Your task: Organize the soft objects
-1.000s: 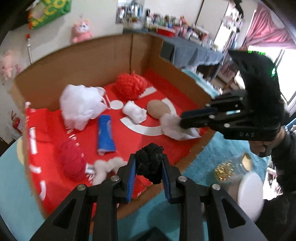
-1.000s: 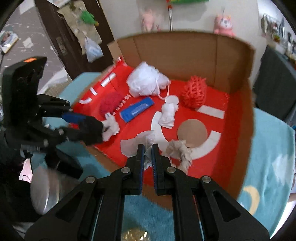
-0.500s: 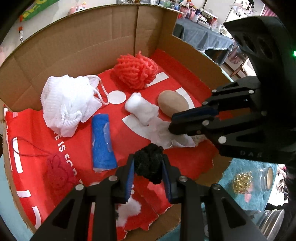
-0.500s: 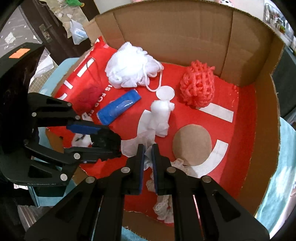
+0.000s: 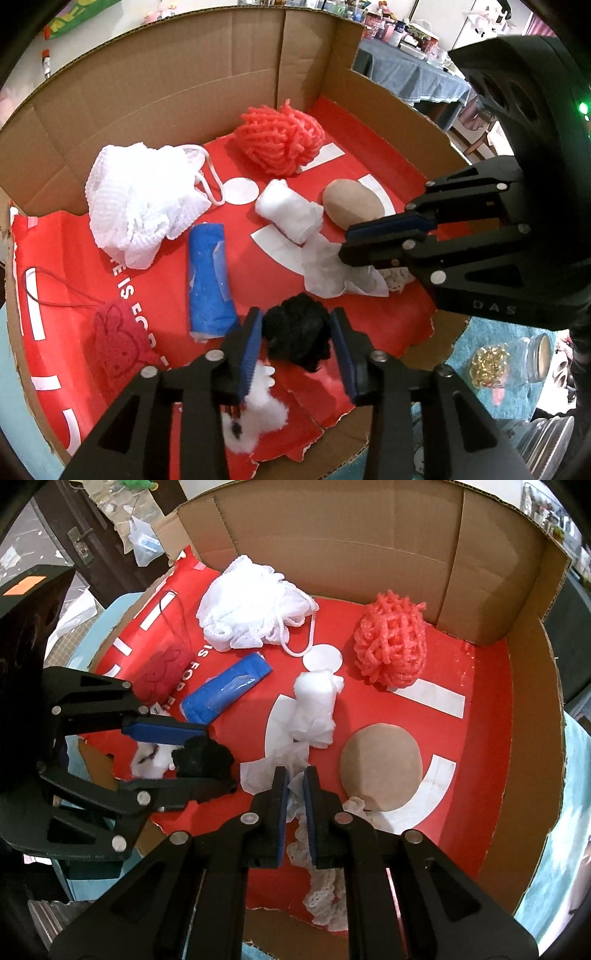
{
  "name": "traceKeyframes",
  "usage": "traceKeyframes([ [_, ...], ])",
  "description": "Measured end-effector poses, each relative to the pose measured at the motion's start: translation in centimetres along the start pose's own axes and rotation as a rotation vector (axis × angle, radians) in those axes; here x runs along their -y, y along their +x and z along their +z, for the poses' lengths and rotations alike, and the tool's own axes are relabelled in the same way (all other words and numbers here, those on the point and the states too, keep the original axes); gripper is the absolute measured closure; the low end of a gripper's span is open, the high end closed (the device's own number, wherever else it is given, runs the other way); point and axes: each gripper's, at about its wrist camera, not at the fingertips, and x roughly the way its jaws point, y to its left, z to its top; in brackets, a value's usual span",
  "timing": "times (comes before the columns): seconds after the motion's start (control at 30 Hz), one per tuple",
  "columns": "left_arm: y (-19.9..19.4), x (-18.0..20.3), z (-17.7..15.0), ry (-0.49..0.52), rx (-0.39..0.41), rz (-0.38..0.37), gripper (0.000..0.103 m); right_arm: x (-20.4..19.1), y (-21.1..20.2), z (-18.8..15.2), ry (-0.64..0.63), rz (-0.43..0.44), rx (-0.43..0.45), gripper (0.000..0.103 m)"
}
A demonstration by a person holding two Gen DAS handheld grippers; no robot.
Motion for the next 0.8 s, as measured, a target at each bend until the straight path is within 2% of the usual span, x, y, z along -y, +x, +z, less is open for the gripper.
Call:
traceKeyframes([
  [0.13, -0.4, -0.1, -0.1, -0.006, 0.009, -0.002, 0.057, -0.1, 0.1, 0.1, 0.001, -0.002, -0.002, 0.093],
  [0.2, -0.9, -0.2, -0.3, -0.010, 0.021, -0.004, 0.047, 0.0, -0.2, 0.1, 0.003, -0.008, 0.006, 0.093],
  [0.27, -1.5, -0.2, -0.4, -0.012, 0.038, 0.002, 0.041, -0.1, -0.4, 0.3, 0.006, -0.010, 0.010, 0.086],
  [0.3, -1.9, -0.2, -0.5, -0.017, 0.049, 0.003, 0.039, -0.2, -0.6, 0.3, 0.008, -0.019, 0.016, 0.078],
  [0.37, -2.5, -0.2, -0.7, -0.030, 0.065, 0.006, 0.038, -0.3, -1.0, 0.3, 0.007, -0.035, 0.032, 0.054],
  [0.4, -2.8, -0.2, -0.9, -0.038, 0.074, 0.008, 0.037, -0.3, -1.4, 0.2, 0.008, -0.047, 0.050, 0.033],
  [0.43, -3.2, -0.2, -1.0, -0.046, 0.081, 0.011, 0.036, -0.5, -1.7, 0.2, 0.009, -0.056, 0.064, 0.031],
  [0.6, -5.6, -0.1, -2.0, -0.099, 0.150, 0.066, 0.009, -0.8, -4.0, -0.2, 0.055, -0.116, 0.111, 0.031],
  [0.7, -7.2, -0.1, -2.9, -0.148, 0.196, 0.100, 0.005, -1.1, -5.2, -0.9, 0.090, -0.148, 0.123, 0.031],
  [0.8, -8.0, 0.0, -3.6, -0.190, 0.229, 0.144, 0.000, -1.7, -6.3, -1.8, 0.116, -0.184, 0.137, 0.024],
])
